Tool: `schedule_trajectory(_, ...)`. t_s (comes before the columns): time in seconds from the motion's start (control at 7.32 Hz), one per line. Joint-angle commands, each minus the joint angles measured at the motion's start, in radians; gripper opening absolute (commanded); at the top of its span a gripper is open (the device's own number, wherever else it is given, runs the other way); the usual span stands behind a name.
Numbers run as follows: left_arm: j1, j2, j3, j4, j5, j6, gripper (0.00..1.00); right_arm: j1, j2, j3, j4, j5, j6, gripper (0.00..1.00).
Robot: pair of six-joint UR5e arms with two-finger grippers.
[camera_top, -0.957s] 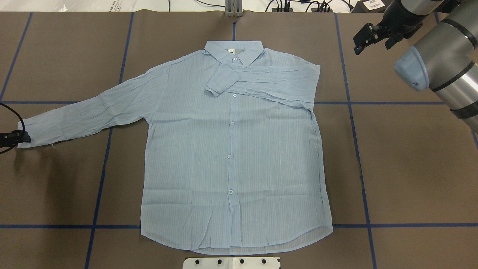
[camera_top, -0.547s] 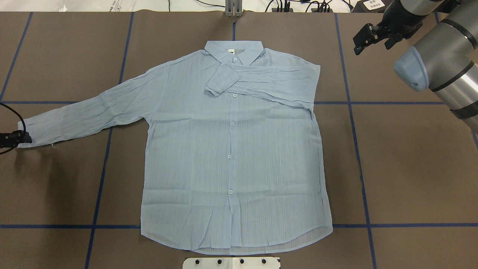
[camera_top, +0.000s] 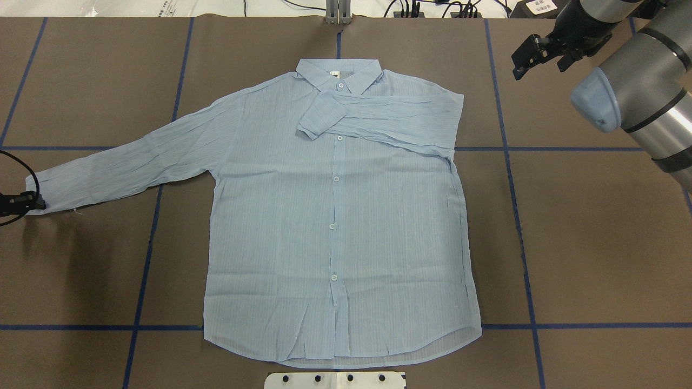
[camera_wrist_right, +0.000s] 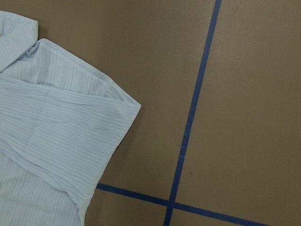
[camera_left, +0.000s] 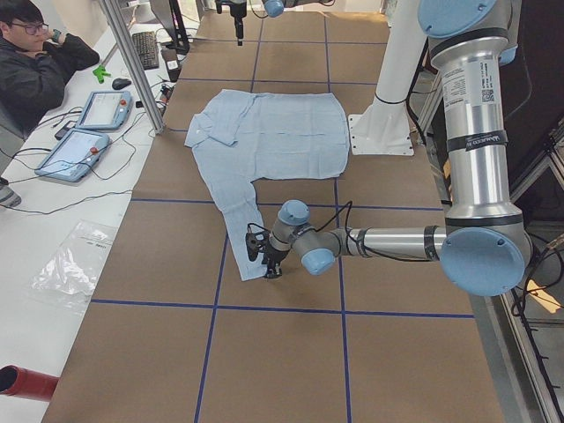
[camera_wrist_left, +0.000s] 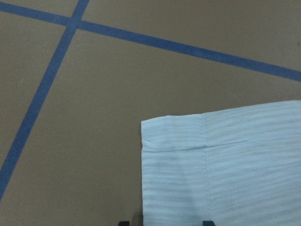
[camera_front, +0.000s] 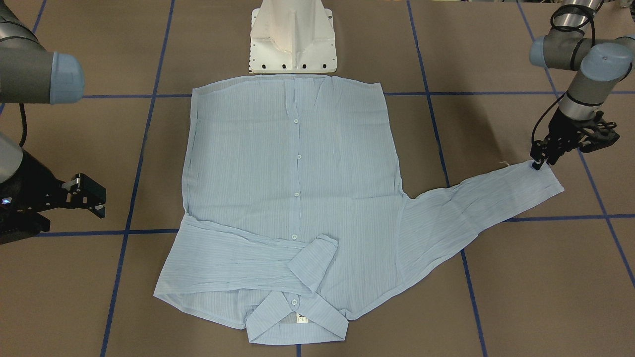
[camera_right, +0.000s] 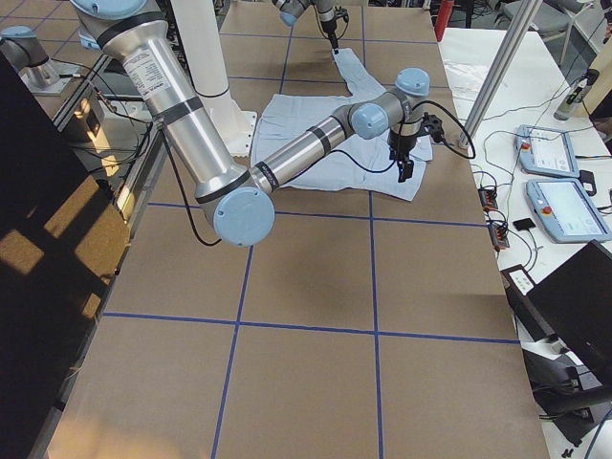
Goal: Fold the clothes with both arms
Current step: 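Lift the sleeve with the left gripper and carry it toward the collar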
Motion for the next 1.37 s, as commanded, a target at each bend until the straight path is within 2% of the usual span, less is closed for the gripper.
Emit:
schedule_trajectory(0.0, 0.0, -0.001, -0.002, 0.0, 0.0, 0.0, 0.22, 0.001, 0.001, 0.0, 0.0, 0.0, 0.001, 1.0)
schedule_trajectory(0.27, 0.0, 0.0, -0.007, 0.001, 0.0, 0.003, 0.03, 0.001, 0.001, 0.002, 0.0, 0.0, 0.001, 1.0)
schedule_trajectory(0.41, 0.0, 0.011, -0.03, 0.006, 0.0, 0.005, 0.0, 0.001, 0.001, 0.002, 0.0, 0.0, 0.001, 1.0)
schedule_trajectory(0.68, -0.003, 0.025, -0.147, 0.114, -0.005, 0.009, 0.0, 0.004, 0.001, 0.002, 0.0, 0.005, -0.001, 1.0)
schedule_trajectory(0.96, -0.064, 0.008, -0.314, 0.302, -0.002, 0.145, 0.0, 0.007, -0.002, 0.002, -0.002, 0.009, -0.001, 1.0)
schedule_trajectory(1.09, -0.123, -0.074, -0.361, 0.405, -0.002, 0.165, 0.0, 0.007, -0.011, 0.003, -0.002, 0.009, -0.001, 1.0)
schedule_trajectory(1.23, -0.151, -0.225, -0.364, 0.55, -0.005, 0.166, 0.0, 0.007, -0.014, 0.003, 0.003, 0.011, -0.001, 1.0)
